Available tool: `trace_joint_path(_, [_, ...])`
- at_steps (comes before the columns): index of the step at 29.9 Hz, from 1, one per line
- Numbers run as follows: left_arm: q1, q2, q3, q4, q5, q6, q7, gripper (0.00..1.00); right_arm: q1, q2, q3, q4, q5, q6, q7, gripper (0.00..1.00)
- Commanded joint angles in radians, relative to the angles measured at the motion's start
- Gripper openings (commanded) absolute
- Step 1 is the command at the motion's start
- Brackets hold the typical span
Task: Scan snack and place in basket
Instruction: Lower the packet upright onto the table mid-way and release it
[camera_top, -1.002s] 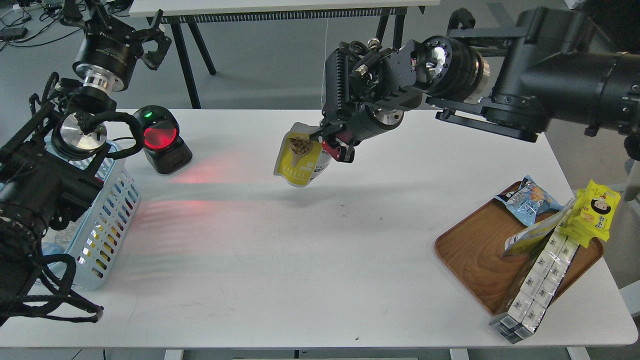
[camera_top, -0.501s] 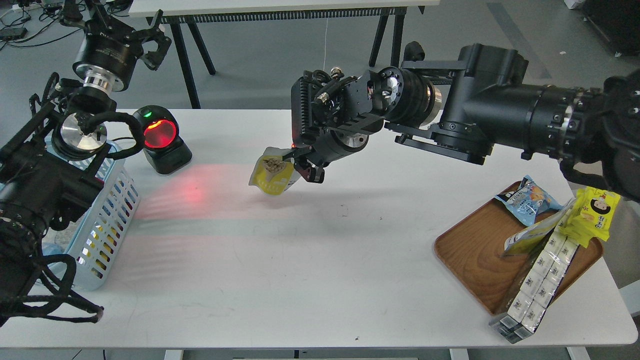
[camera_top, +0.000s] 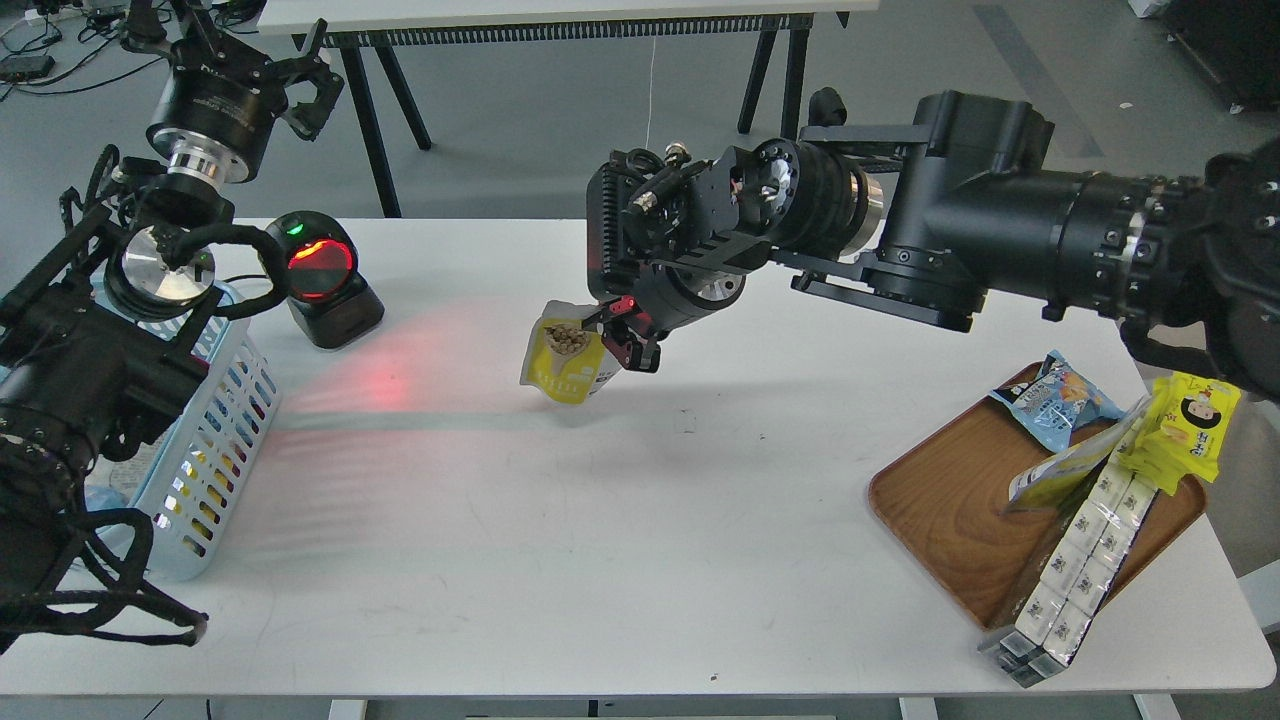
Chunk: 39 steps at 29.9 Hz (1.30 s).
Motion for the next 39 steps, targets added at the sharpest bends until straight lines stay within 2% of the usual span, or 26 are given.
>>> trace_joint_path(1, [0.000,0.001,0.000,0.000,0.000,0.000,0.000,1.00,0.003,0.000,-0.007,0.025,-0.002,0.021,0.000,0.00])
trace_joint_path(6, [0.000,0.003,0.000,0.000,0.000,0.000,0.000,1.00,0.009,0.000,-0.040,0.052,-0.003,0.062,0.000,0.00])
trace_joint_path(32, [0.003,0.003,-0.002,0.000,0.000,-0.002,0.000,1.00,0.032,0.000,-0.062,0.052,-0.003,0.064,0.000,0.06])
trace_joint_path(36, [0.003,0.006,-0.003,0.000,0.000,-0.002,0.000,1.00,0.058,0.000,-0.048,0.068,0.000,0.063,0.000,0.29])
trace_joint_path(37, [0.003,0.007,-0.003,0.000,0.000,-0.002,0.000,1.00,0.077,0.000,-0.045,0.080,0.003,0.063,0.000,0.38])
trace_joint_path(39, [0.003,0.009,-0.003,0.000,0.000,-0.002,0.000,1.00,0.109,0.000,-0.037,0.101,0.027,0.063,0.000,0.47])
